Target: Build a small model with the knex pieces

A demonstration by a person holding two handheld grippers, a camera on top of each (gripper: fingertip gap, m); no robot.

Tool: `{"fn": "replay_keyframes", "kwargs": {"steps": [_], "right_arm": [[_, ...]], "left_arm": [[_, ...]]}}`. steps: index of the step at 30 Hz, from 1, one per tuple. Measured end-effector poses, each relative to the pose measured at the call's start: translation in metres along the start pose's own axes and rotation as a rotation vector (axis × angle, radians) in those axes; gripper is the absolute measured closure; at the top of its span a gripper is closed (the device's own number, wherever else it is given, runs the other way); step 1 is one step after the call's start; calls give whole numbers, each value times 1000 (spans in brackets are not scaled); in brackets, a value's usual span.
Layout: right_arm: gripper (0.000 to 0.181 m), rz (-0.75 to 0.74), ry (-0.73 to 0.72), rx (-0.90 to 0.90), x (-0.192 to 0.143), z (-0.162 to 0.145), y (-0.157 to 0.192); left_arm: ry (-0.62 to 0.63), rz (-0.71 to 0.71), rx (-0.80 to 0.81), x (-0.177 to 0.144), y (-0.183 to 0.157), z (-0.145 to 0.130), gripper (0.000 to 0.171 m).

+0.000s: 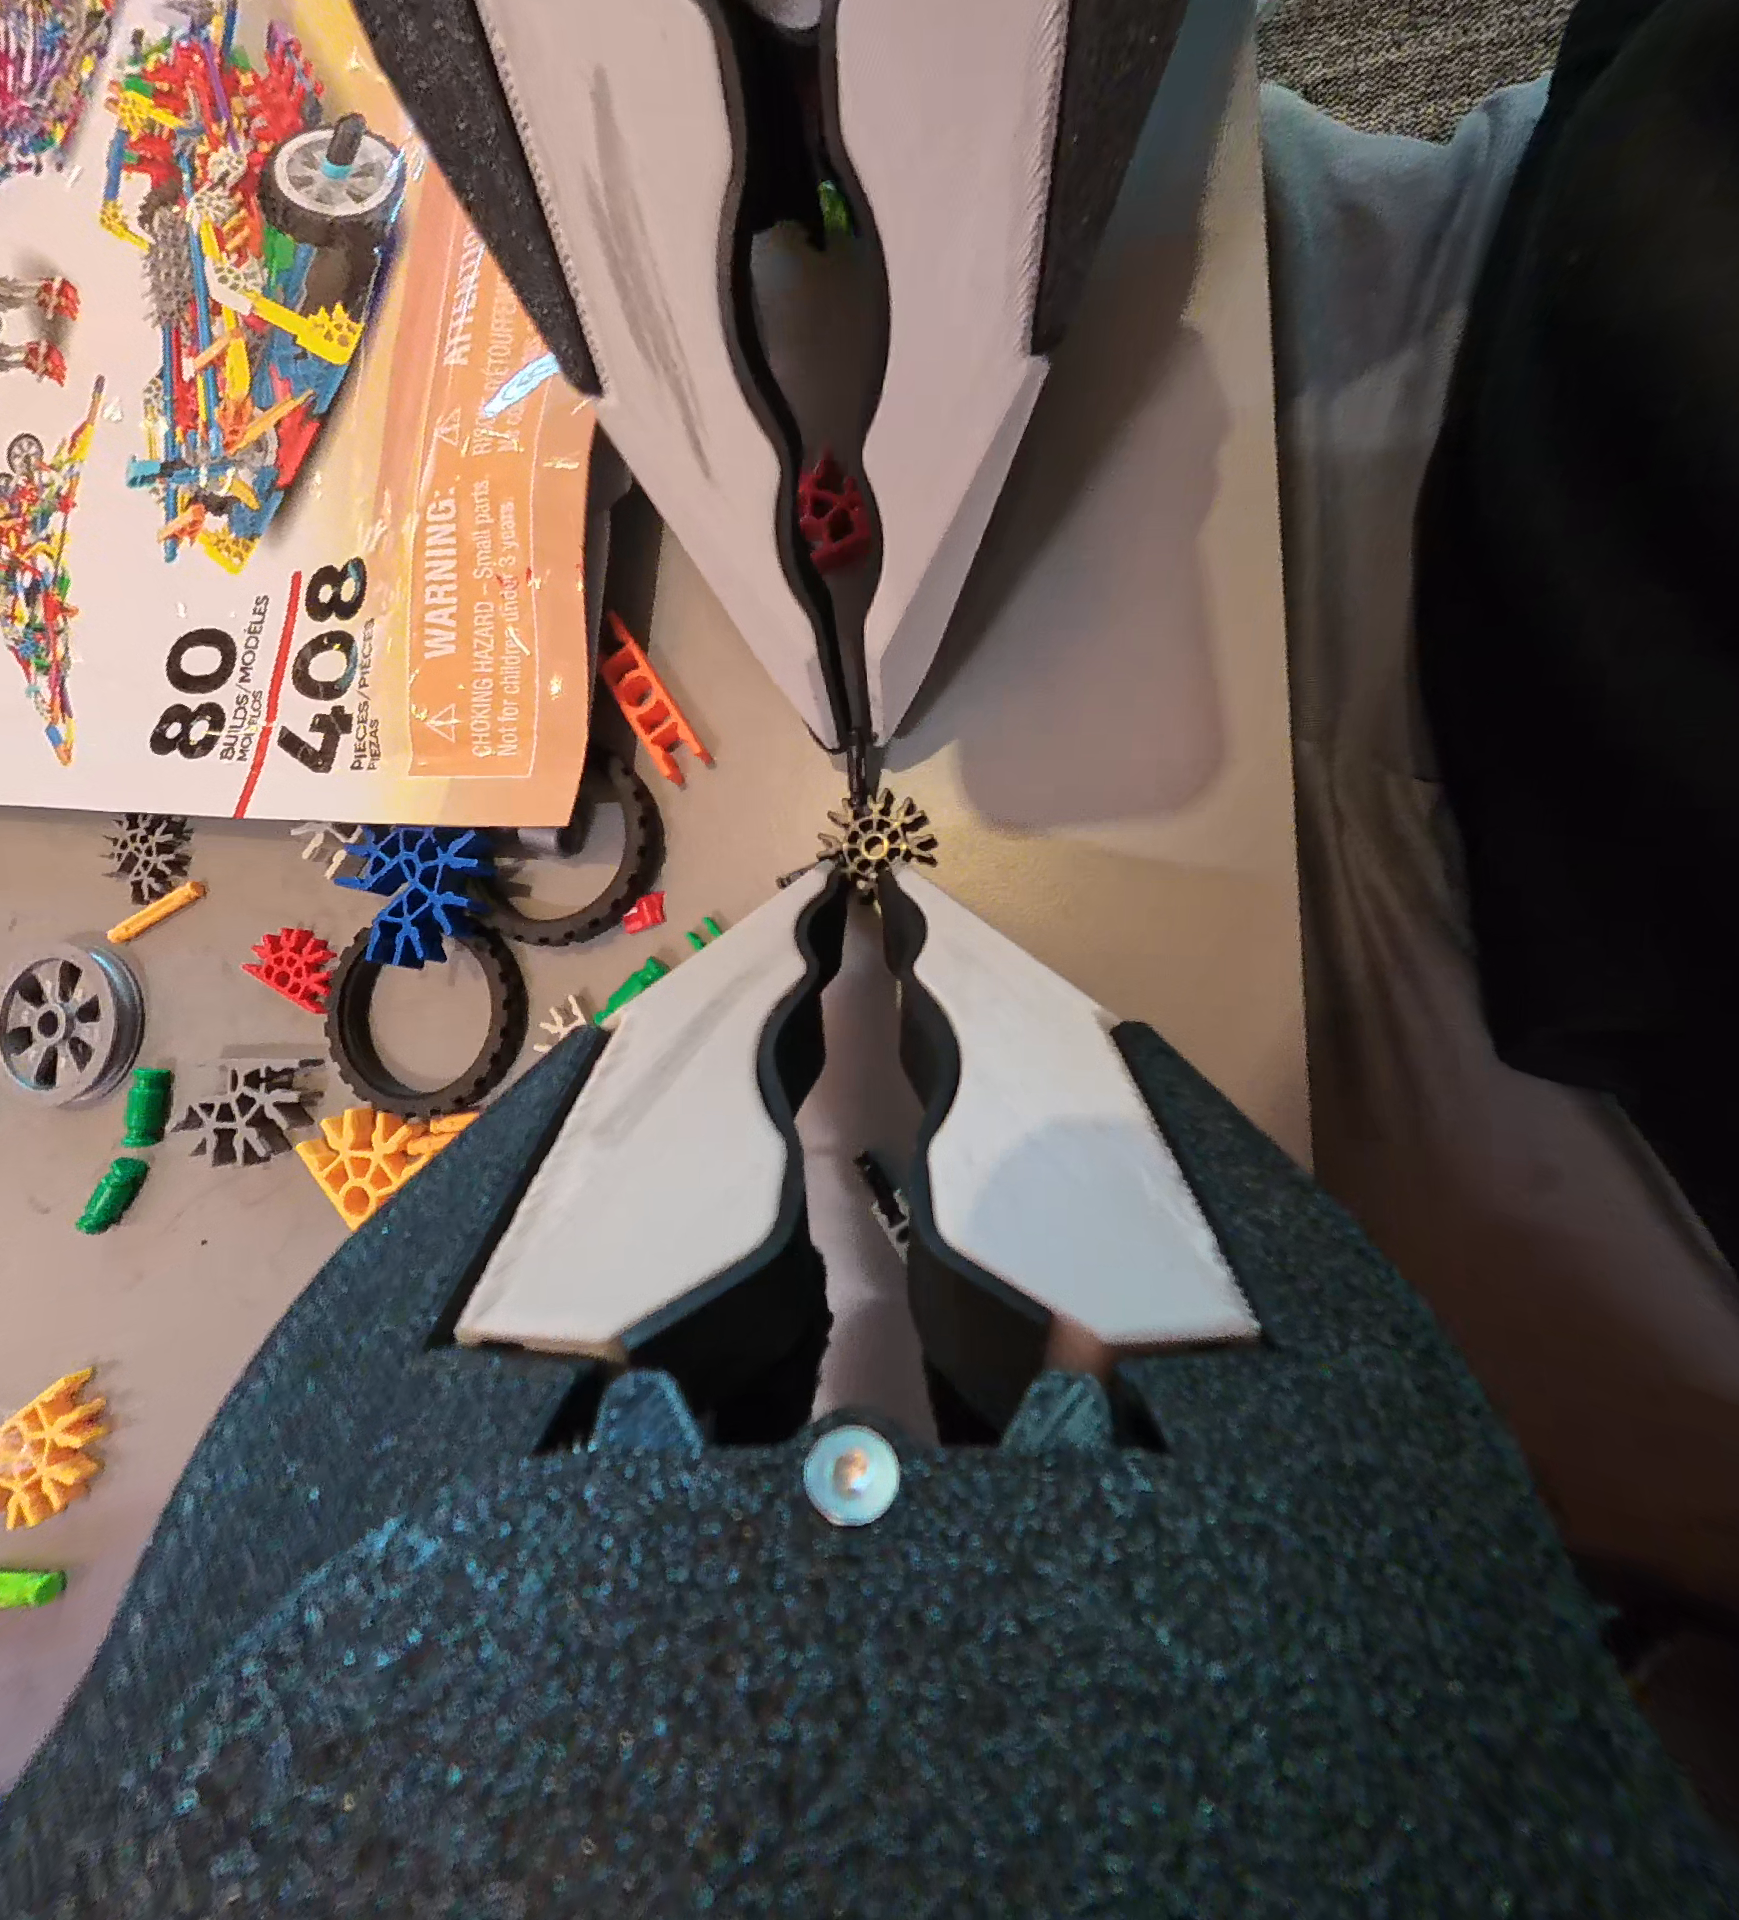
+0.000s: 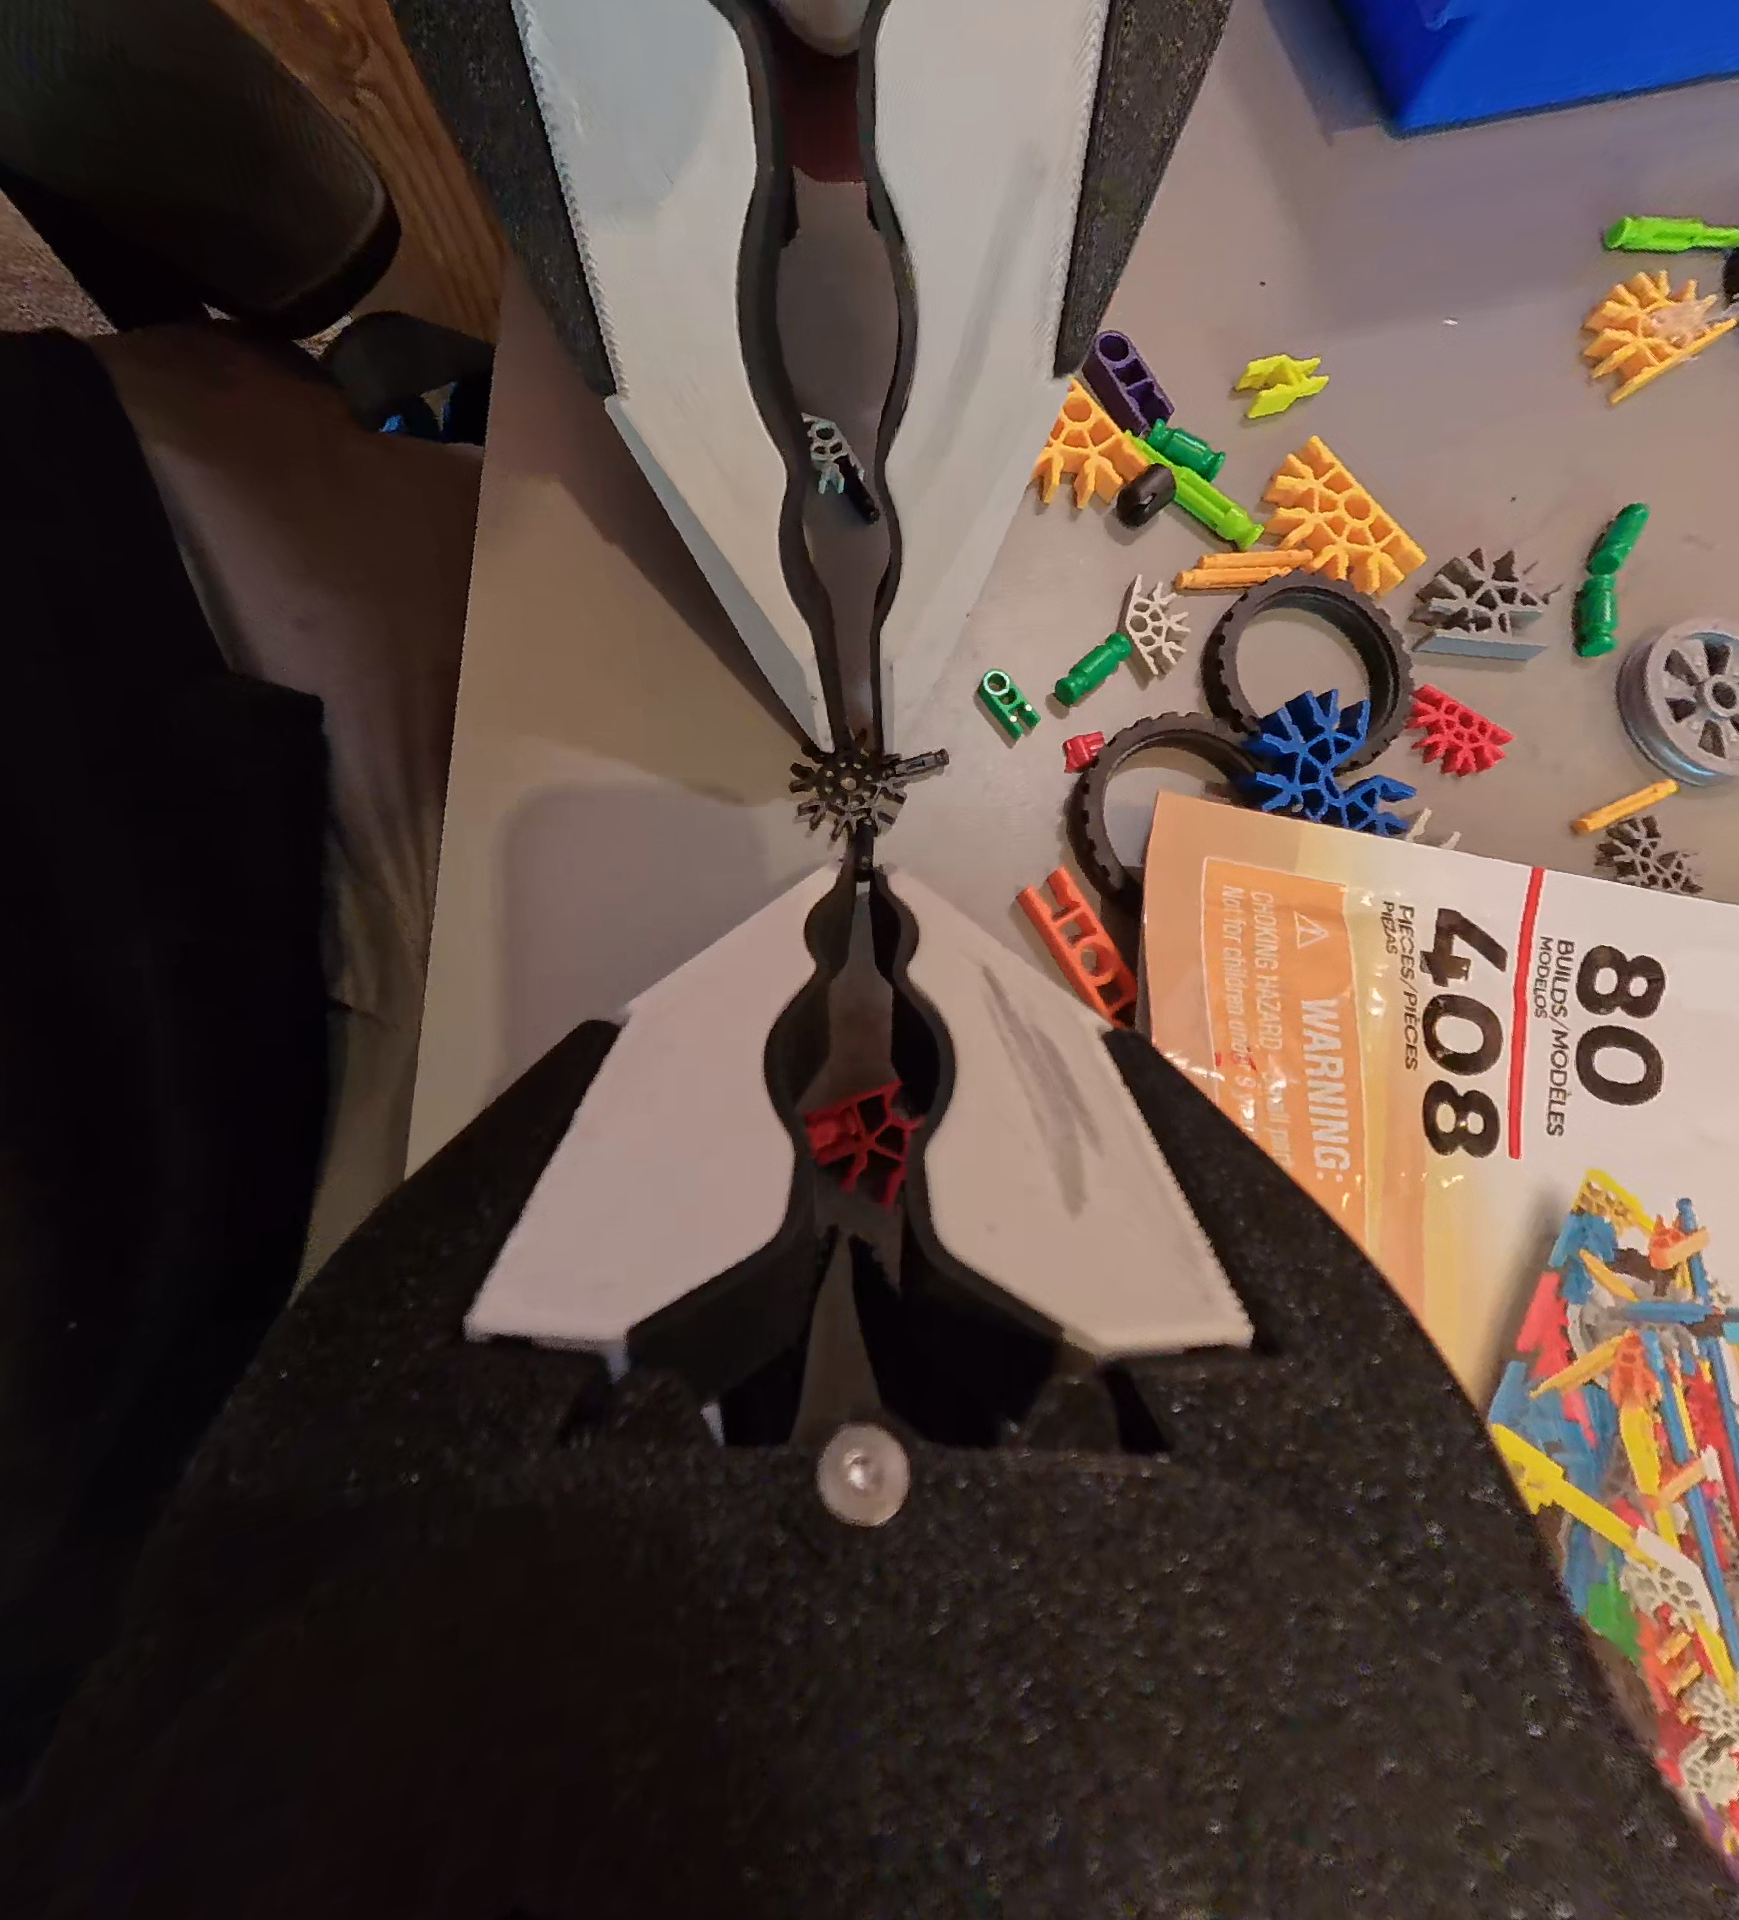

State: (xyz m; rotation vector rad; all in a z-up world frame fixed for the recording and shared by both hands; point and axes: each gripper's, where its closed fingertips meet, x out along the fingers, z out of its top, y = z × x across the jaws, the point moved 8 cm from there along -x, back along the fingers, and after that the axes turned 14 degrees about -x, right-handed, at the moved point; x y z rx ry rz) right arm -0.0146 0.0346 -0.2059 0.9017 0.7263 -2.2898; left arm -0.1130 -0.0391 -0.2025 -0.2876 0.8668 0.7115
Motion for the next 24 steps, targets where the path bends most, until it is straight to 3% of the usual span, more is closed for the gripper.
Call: {"fn": "replay_keyframes", "kwargs": {"steps": [24], "right_arm": [[180, 128, 21, -121, 4, 0, -12]], "left_arm": [[46, -92, 87, 1, 4, 3, 171]]}}
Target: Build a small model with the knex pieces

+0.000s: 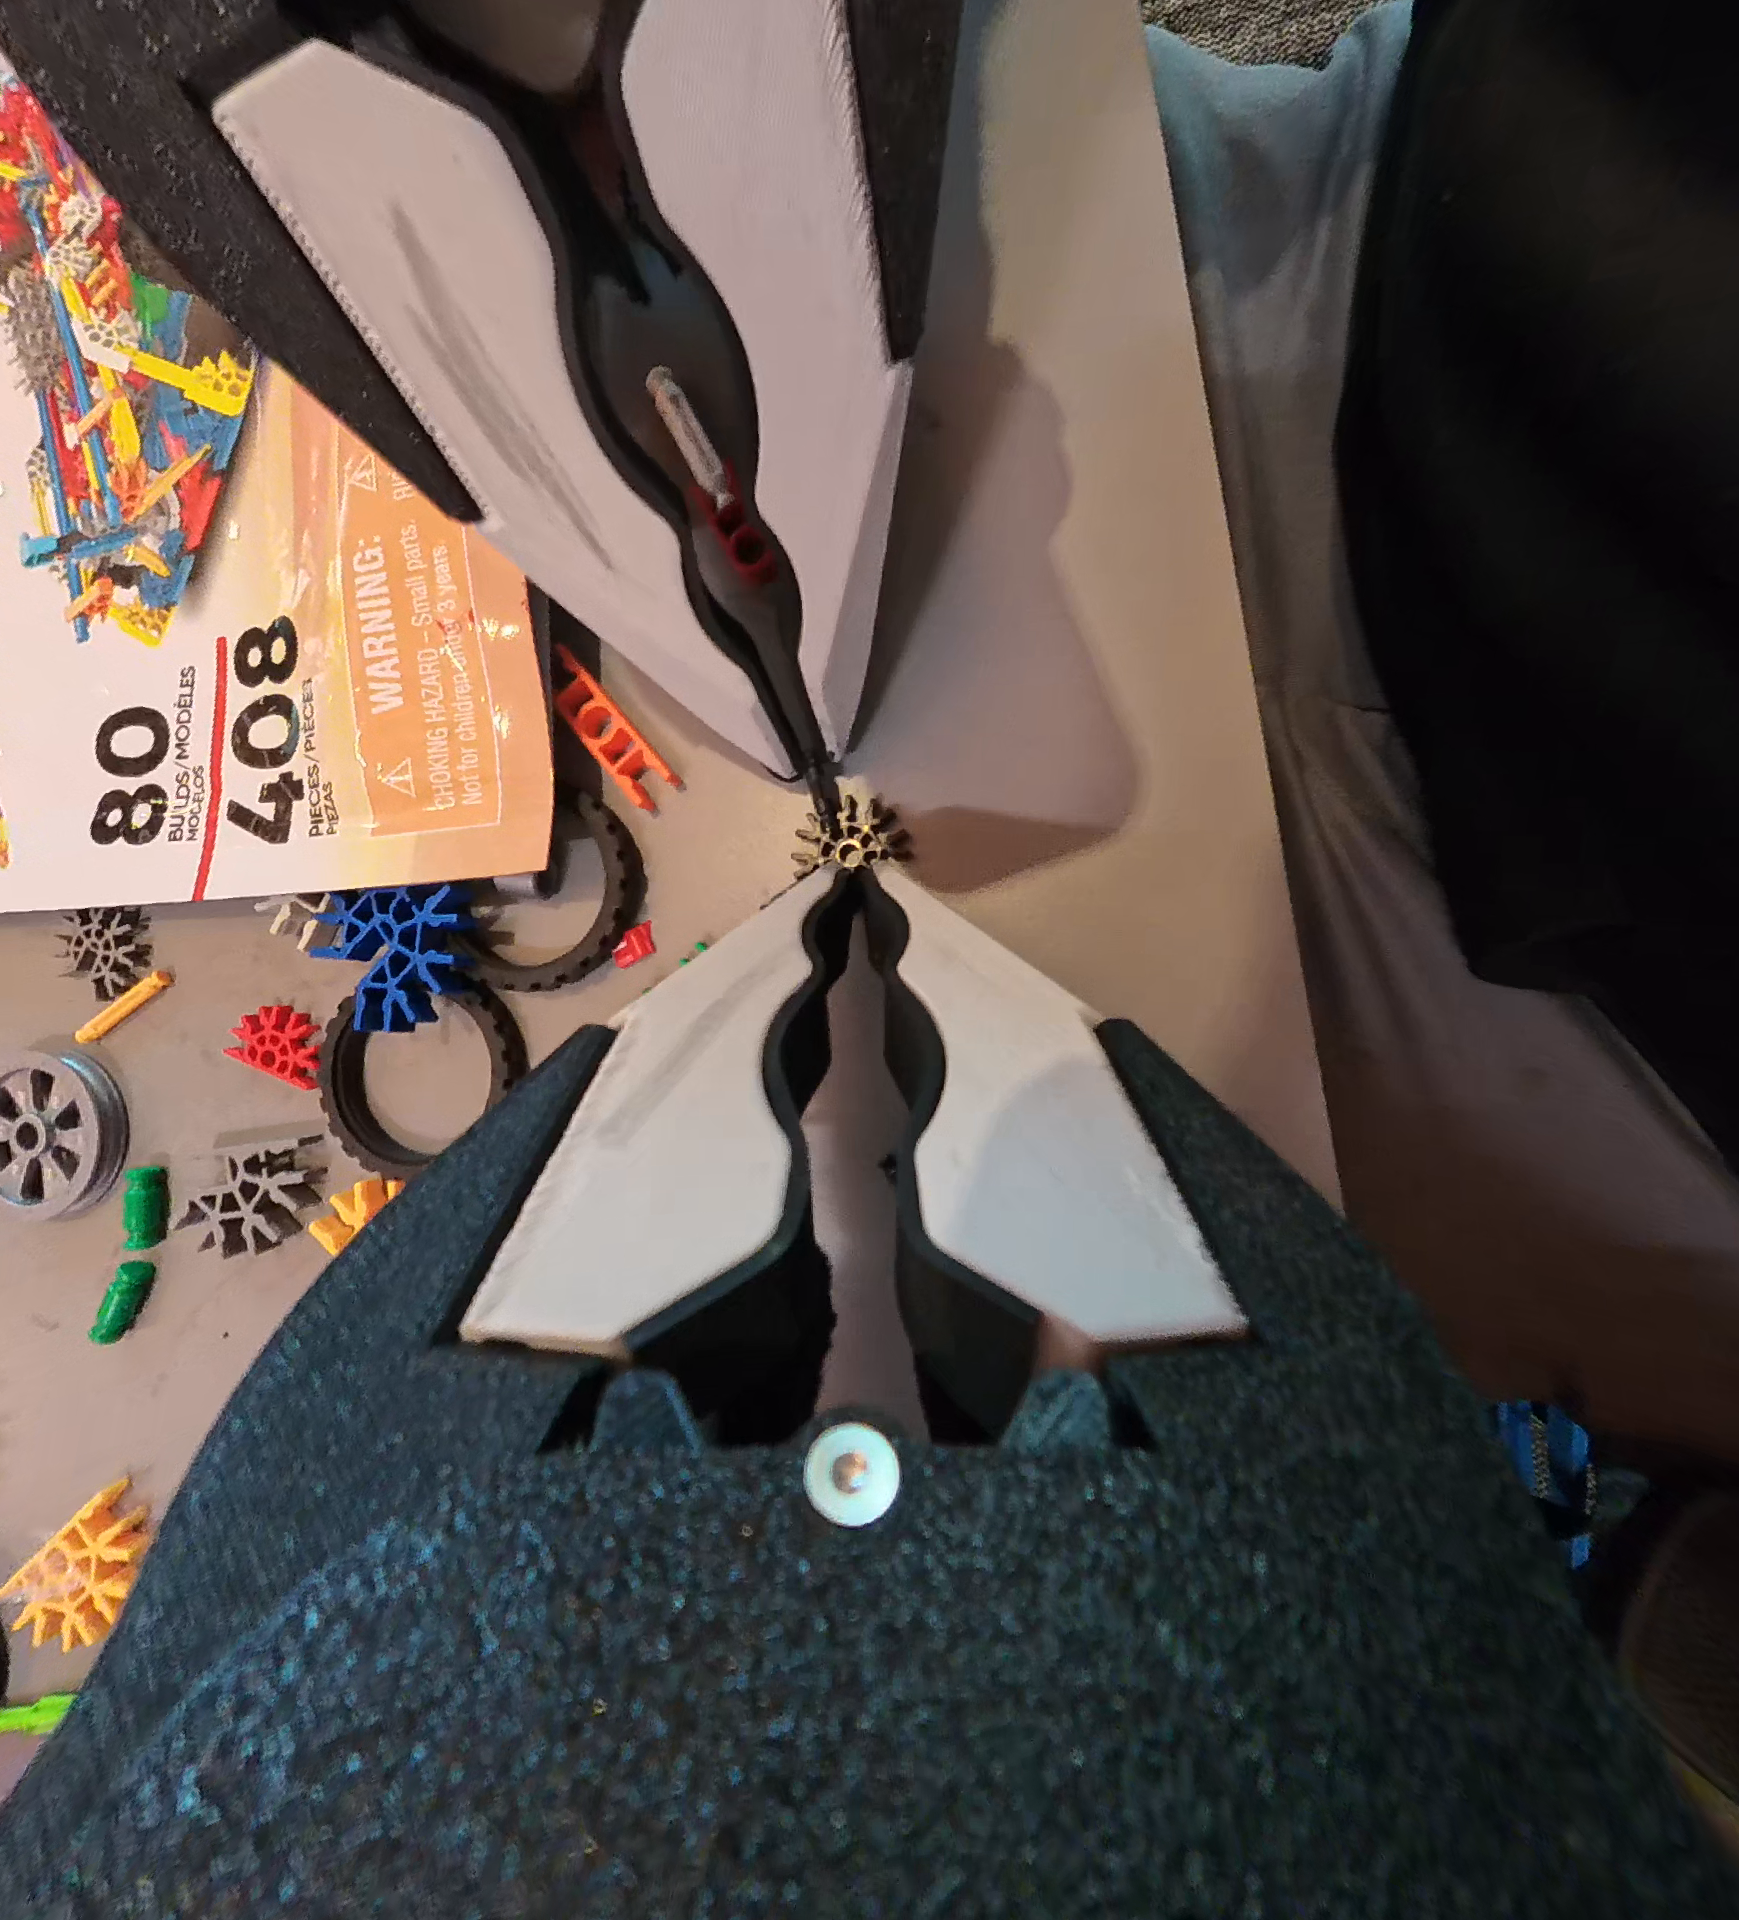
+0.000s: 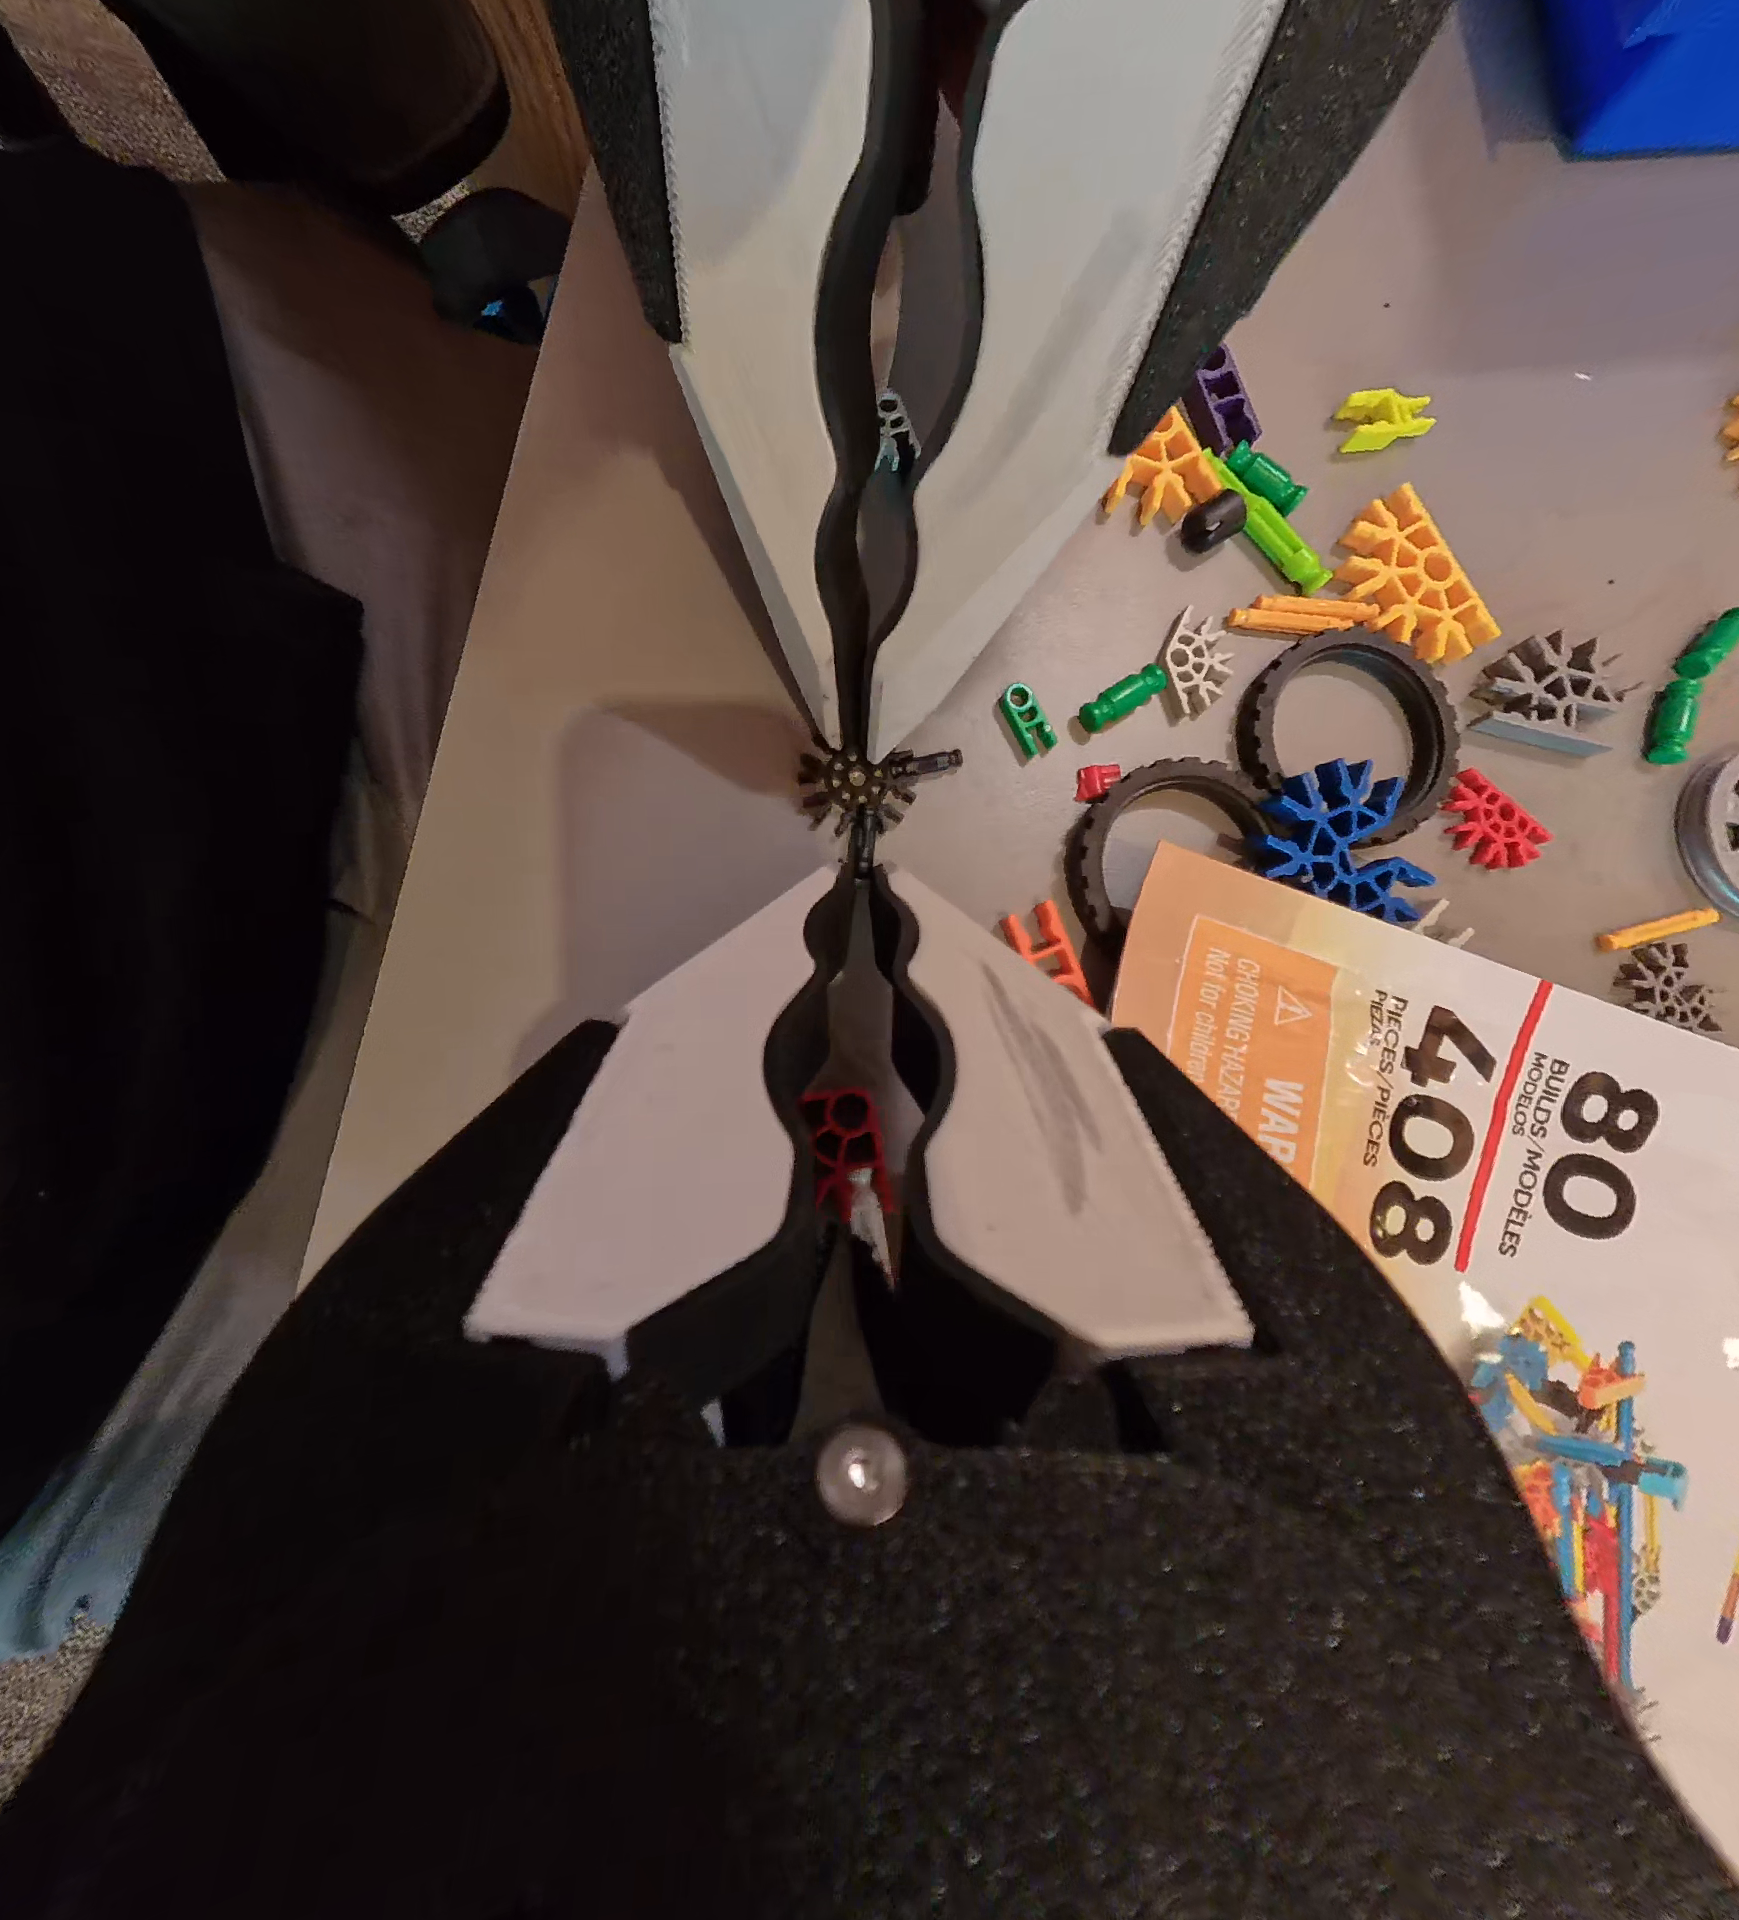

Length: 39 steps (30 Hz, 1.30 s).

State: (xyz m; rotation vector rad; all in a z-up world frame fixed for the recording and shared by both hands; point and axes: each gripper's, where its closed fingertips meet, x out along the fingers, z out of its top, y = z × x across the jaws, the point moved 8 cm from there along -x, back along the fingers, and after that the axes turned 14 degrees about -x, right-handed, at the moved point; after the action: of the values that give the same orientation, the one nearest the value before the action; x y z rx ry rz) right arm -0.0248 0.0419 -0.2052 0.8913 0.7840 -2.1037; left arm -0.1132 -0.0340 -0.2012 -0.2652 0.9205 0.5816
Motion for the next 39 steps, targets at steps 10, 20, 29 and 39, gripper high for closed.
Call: {"fn": "replay_keyframes", "kwargs": {"steps": [10, 20, 29, 39], "right_arm": [[180, 21, 32, -41, 1, 1, -3], [180, 86, 66, -130, 1, 4, -8], [180, 113, 45, -157, -1, 5, -11], [179, 120, 63, -173, 5, 7, -13]], "left_arm": [[16, -15, 22, 0, 1, 1, 171], [48, -71, 78, -2, 7, 0, 171], [54, -97, 91, -2, 11, 1, 171], [57, -108, 96, -2, 11, 1, 171]]}}
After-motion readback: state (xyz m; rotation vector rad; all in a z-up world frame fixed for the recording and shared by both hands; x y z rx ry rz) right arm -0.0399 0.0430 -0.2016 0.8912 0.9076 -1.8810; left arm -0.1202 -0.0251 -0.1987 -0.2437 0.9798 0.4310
